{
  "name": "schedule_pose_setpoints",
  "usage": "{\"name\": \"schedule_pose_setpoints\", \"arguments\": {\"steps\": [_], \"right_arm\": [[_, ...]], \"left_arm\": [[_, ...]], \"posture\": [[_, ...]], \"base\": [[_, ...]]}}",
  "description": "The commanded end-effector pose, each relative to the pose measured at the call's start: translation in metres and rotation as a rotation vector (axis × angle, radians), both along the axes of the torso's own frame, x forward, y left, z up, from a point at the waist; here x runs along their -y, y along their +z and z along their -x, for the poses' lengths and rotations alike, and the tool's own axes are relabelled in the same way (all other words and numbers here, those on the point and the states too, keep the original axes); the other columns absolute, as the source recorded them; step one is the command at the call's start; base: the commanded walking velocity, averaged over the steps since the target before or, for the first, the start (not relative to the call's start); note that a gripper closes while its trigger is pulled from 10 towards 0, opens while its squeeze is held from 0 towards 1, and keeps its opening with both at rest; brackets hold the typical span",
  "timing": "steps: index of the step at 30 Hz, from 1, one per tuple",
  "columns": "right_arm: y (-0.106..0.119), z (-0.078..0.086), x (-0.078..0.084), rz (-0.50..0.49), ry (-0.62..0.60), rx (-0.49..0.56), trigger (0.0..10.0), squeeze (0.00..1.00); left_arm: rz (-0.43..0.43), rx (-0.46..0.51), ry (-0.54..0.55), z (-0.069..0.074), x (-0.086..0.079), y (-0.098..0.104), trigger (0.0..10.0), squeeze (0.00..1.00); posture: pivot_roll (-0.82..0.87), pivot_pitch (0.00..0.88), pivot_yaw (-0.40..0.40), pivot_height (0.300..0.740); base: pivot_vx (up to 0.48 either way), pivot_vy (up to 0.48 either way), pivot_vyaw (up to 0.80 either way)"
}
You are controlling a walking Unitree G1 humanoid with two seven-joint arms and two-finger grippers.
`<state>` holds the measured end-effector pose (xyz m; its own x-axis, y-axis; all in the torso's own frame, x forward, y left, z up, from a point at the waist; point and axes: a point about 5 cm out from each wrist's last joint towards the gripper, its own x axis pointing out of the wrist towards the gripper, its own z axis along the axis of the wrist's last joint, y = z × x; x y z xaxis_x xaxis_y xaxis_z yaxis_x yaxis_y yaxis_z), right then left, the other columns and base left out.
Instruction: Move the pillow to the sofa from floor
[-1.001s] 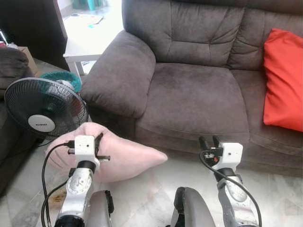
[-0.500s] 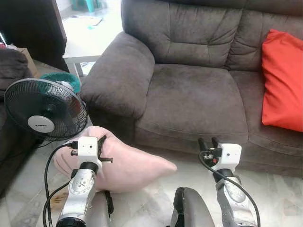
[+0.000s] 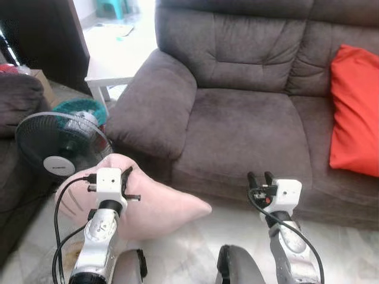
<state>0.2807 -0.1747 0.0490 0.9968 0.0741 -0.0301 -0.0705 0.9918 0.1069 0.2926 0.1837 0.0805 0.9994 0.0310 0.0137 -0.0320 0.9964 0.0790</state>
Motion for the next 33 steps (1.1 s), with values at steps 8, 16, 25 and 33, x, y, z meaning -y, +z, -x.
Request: {"name": "schedule_pose_setpoints", "arguments": {"steps": [8, 16, 25, 33], "right_arm": [[-0.0007, -0.0015, 0.0019, -0.006, -0.001, -0.004, 10.0, 0.0], [-0.0031, -0.0016, 0.0012, -0.007, -0.001, -0.016, 10.0, 0.0], [-0.0047, -0.0028, 0.0021, -0.012, -0.008, -0.019, 10.0, 0.0], [-0.0052, -0.0033, 0.0024, -0.018, -0.015, -0.016, 10.0, 0.0]], "left_arm": [[-0.028, 0.125, -0.03, -0.0054, 0.0047, 0.0306, 10.0, 0.0], [-0.026, 0.118, -0.041, -0.0051, 0.0054, 0.0314, 10.0, 0.0], [-0.016, 0.114, -0.061, -0.0051, 0.0104, 0.0324, 10.0, 0.0], [-0.021, 0.108, -0.069, -0.0054, 0.0098, 0.0321, 10.0, 0.0]], "posture": [[0.12, 0.012, -0.043, 0.703], [0.12, 0.013, -0.039, 0.703], [0.12, 0.005, -0.035, 0.703], [0.13, 0.0, -0.026, 0.703]], "base": [[0.0, 0.0, 0.0], [0.0, 0.0, 0.0], [0.0, 0.0, 0.0], [0.0, 0.0, 0.0]]}}
